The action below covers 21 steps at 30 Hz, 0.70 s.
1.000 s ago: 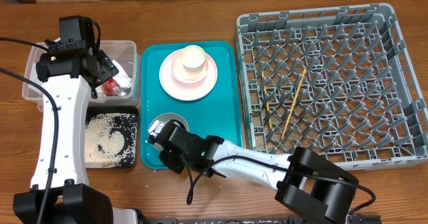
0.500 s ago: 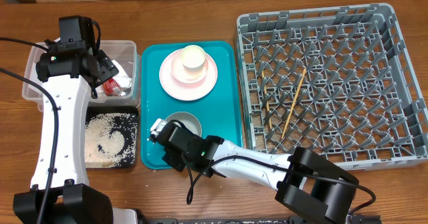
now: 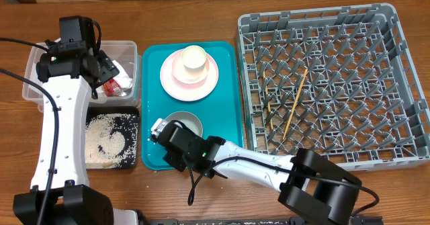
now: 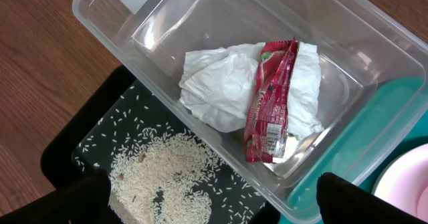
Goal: Sort waste into correct bins and load items into the dishwasher
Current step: 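Grasp the rim of the grey bowl with the right gripper, then carry the grey bowl right into the dish rack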
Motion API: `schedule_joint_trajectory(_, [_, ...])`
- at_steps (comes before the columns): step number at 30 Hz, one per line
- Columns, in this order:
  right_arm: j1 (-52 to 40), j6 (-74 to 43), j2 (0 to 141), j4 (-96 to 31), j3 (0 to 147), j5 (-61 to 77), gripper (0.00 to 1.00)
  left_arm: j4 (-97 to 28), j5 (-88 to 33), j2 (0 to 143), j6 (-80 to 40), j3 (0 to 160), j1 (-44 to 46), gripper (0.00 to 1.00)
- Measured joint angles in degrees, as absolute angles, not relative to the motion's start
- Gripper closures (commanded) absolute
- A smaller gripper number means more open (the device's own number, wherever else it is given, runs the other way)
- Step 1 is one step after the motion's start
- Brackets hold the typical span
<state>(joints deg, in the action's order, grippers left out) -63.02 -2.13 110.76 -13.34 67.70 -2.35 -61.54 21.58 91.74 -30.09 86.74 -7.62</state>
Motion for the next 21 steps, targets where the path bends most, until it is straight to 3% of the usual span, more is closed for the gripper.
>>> schedule_joint_trajectory(21, [-62.1, -2.0, 108.3, -16.5, 67.7, -2.0, 0.96, -61.5, 21.6, 91.7, -30.1, 86.8, -7.6, 0.0])
